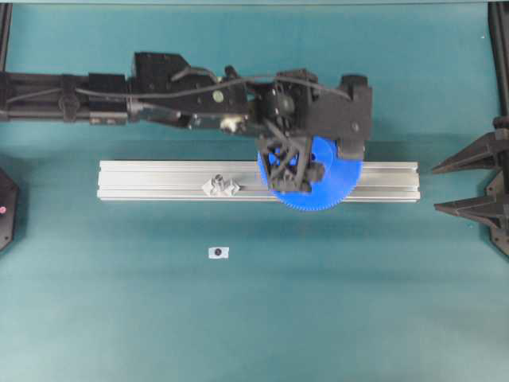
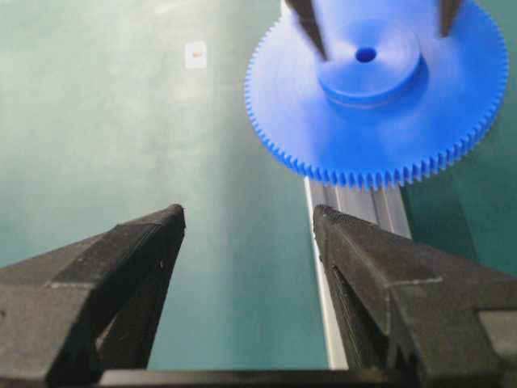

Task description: Insert the large gear onto the shaft.

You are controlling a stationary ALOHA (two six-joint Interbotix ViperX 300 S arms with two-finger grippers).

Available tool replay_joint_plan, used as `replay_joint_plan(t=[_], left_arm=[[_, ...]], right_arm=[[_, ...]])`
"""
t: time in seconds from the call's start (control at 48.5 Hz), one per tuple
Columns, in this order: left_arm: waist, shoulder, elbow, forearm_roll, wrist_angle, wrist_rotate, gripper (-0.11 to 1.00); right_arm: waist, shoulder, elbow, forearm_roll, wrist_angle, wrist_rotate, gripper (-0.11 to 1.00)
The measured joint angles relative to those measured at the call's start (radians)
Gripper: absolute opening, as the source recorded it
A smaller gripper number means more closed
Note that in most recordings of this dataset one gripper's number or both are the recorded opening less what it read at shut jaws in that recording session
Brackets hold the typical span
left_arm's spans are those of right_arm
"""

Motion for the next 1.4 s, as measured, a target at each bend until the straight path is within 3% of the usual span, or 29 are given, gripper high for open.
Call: replay_joint_plan(t=[0.309, 0.721, 1.401], left_arm=[[0.031, 0.023, 0.000, 0.002, -0.006, 0.025, 0.63], [0.032, 0.029, 0.002, 0.002, -0.006, 0.025, 0.63], [-0.041, 0.014, 0.000, 0.006, -0.002, 0.014, 0.63]], right_arm=[[0.000, 0.000, 0.000, 0.000, 0.000, 0.000, 0.73], [0.002, 0.000, 0.000, 0.000, 0.000, 0.000, 0.73], [0.000, 0.000, 0.005, 0.000, 0.000, 0.000, 0.73]])
